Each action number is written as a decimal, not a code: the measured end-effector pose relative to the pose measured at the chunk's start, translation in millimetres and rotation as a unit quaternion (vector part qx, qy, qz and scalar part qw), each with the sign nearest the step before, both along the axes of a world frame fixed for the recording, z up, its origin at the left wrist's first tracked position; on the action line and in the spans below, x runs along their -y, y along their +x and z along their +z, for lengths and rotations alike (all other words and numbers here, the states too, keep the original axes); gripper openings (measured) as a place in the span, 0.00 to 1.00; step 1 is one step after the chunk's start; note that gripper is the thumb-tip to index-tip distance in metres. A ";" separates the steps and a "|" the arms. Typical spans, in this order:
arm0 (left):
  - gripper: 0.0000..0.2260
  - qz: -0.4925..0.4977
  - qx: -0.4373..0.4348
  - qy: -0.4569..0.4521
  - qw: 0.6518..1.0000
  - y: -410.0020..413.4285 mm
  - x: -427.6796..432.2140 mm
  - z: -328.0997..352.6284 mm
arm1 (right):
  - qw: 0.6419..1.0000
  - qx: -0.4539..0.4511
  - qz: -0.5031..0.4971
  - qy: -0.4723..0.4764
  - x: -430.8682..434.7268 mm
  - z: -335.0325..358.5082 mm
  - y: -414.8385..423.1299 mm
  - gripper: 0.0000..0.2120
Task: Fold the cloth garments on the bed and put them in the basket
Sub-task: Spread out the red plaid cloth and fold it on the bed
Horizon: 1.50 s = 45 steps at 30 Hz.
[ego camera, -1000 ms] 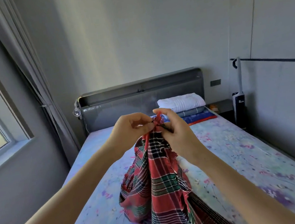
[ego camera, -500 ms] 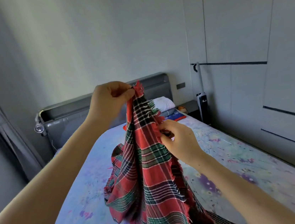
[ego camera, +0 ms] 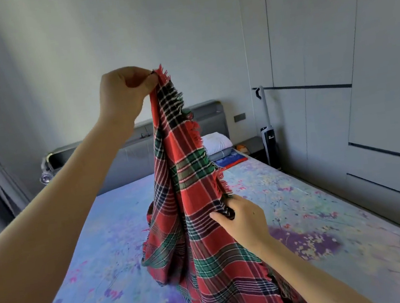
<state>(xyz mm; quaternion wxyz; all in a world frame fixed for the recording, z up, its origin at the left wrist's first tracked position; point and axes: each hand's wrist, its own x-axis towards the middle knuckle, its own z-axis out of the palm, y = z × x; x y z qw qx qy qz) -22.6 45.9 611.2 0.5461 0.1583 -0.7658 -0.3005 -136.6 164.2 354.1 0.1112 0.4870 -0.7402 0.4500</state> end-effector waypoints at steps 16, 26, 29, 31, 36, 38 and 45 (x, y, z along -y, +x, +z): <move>0.07 0.129 -0.121 0.249 0.952 122.2 79.7 -62.0 | 0.984 0.104 0.109 -0.094 -5.7 35.5 3.0 0.09; 0.23 0.457 0.143 0.155 0.864 185.7 79.7 -134.4 | 0.970 0.154 0.189 -0.009 34.3 74.9 40.3 0.05; 0.26 0.267 0.236 0.010 0.934 140.8 14.4 -135.9 | 0.963 0.108 0.244 0.031 44.5 77.5 54.3 0.05; 0.27 0.101 0.325 0.026 0.940 111.4 -10.0 -145.2 | 0.958 0.073 0.272 0.048 48.0 80.2 61.4 0.05; 0.05 0.069 0.348 0.076 0.932 80.8 -11.6 -161.3 | 0.951 0.138 0.271 0.046 47.1 76.1 45.5 0.05; 0.12 0.056 0.333 0.105 0.936 70.7 -13.9 -164.9 | 0.950 0.161 0.264 0.048 42.2 68.8 37.0 0.05; 0.11 0.033 0.267 0.347 0.898 14.0 -14.9 -173.3 | 0.952 0.230 0.204 0.003 27.5 34.1 23.0 0.02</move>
